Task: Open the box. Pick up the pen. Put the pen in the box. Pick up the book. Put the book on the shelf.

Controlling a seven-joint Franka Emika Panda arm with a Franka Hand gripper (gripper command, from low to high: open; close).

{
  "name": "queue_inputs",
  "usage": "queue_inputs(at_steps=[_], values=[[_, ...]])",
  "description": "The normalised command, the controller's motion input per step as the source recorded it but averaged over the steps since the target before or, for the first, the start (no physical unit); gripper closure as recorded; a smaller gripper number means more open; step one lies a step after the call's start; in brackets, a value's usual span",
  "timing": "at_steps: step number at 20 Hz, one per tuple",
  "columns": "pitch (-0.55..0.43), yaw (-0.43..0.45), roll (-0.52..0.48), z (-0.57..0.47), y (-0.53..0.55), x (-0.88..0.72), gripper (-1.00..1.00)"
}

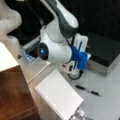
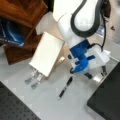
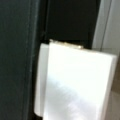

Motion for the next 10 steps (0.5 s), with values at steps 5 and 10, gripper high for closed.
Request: queue_inputs(at_steps=[5,10], values=[[-0.08,-0.006,0.213,-0.11,-0.14,0.01,-1.0],[-0.077,0.006,0.191,-0.11,-0.13,0.02,-1.0]])
